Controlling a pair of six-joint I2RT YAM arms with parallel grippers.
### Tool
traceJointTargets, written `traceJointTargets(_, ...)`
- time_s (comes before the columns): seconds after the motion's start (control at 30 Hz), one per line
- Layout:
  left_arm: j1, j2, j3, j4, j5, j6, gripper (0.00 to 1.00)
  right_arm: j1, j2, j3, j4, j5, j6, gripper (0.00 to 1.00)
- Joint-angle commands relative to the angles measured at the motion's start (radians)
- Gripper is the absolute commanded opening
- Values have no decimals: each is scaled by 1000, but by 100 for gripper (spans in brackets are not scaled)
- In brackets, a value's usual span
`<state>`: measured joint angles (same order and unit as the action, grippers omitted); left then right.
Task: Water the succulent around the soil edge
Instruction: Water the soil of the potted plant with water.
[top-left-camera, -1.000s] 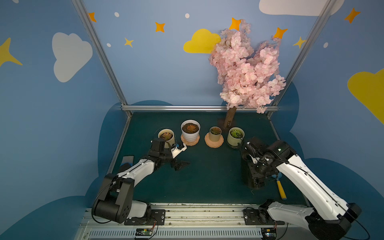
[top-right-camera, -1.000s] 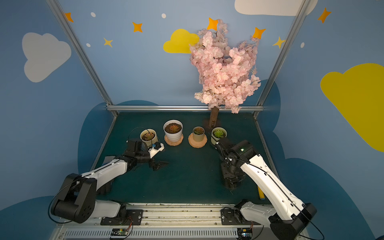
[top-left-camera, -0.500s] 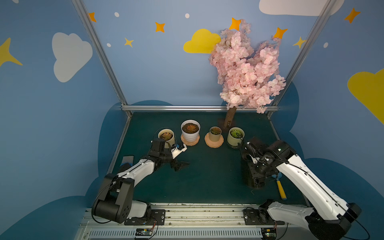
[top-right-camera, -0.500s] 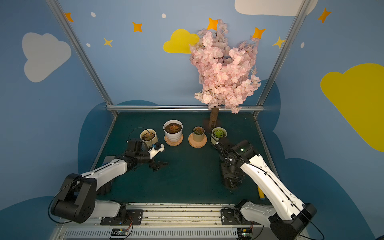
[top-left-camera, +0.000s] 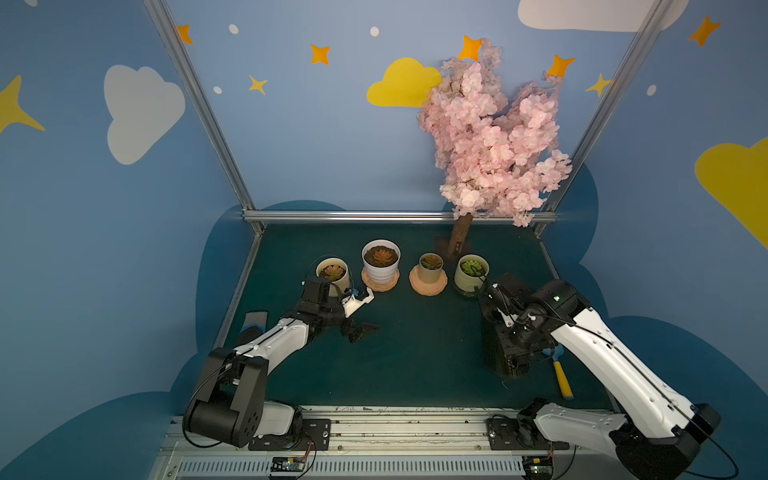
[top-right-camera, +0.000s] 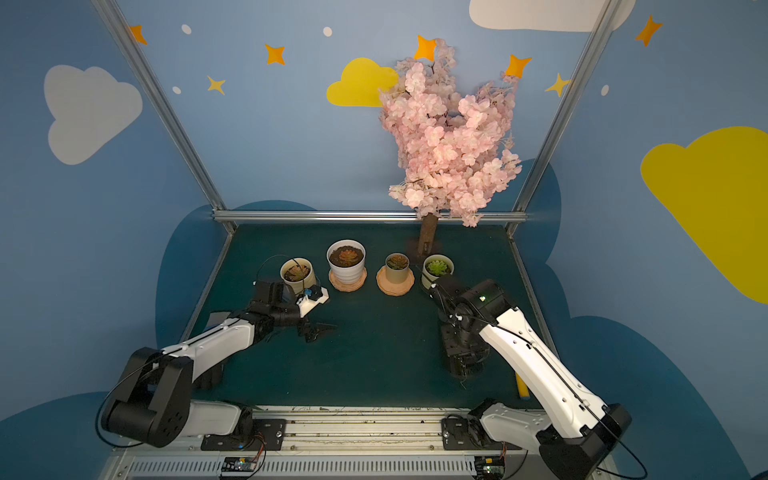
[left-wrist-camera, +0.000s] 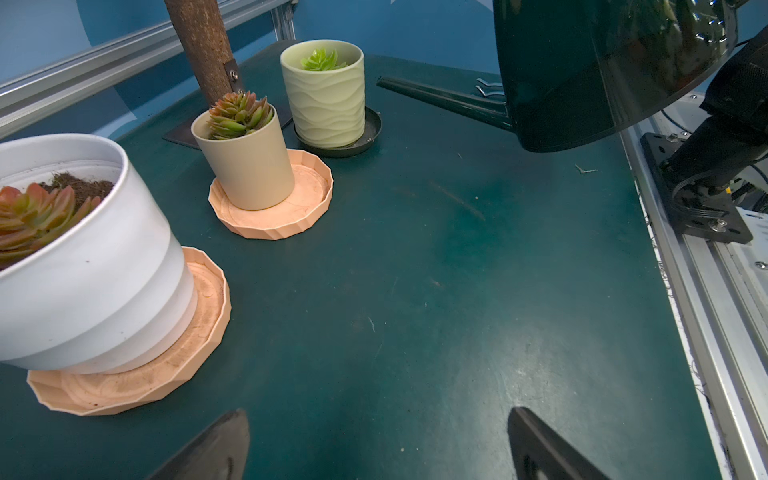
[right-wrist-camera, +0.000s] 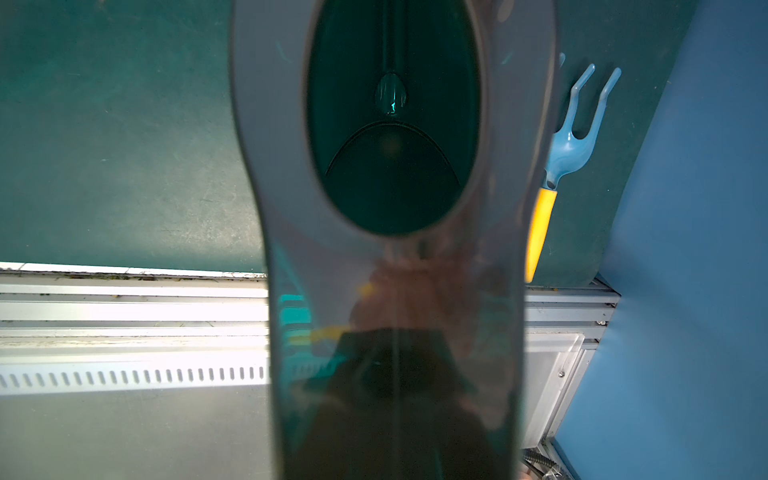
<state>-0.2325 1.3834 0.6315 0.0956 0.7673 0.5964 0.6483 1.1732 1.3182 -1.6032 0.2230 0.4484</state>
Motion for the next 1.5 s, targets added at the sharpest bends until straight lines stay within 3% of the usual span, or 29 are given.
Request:
traceJointTargets(0.0, -8, -11, 3, -25, 13, 9, 100, -6, -6, 25, -195, 13, -2, 0)
traceJointTargets(1.47, -13, -5, 10, -29, -1, 9, 100, -6, -16, 33, -192, 37, 23, 0)
